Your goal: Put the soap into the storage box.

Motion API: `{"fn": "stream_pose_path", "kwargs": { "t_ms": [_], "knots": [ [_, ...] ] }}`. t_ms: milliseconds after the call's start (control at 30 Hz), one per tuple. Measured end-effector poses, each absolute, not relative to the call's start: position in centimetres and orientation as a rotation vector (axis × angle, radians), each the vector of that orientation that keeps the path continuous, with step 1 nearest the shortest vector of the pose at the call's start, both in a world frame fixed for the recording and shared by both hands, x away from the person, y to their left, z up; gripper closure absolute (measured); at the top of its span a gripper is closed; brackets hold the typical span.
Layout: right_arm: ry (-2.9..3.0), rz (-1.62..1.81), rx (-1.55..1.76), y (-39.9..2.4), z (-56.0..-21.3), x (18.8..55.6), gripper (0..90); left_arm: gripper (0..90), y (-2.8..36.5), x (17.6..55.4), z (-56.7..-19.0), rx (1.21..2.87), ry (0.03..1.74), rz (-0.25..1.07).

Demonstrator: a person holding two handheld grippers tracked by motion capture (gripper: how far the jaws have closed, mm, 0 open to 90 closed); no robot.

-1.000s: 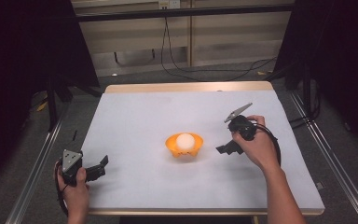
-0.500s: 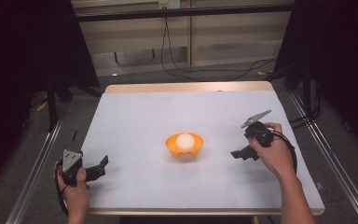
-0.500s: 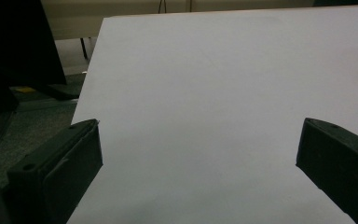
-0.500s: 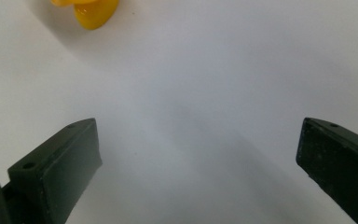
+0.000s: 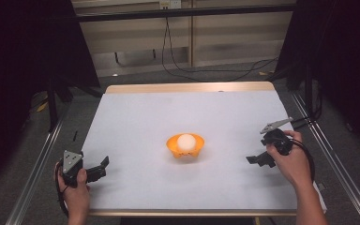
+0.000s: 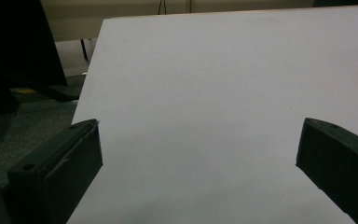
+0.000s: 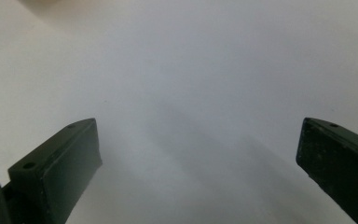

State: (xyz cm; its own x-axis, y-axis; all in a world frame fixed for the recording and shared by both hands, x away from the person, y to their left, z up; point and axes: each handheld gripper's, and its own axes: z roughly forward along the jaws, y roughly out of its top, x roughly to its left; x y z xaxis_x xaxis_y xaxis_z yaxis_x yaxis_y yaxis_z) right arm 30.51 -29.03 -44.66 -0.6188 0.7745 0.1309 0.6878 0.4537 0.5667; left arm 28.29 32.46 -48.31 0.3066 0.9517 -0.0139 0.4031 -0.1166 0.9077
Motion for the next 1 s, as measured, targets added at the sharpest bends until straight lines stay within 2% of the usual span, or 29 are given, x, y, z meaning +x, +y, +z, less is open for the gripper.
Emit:
{"fn": "stream_pose_path", "kwargs": {
  "t_ms": [1000],
  "knots": [
    [2.324,1.027,1.409,-35.2,-46.5,25.3,0.0,0.0,32.4,28.2,-48.3,1.688,1.238,0.782]
  ]
}}
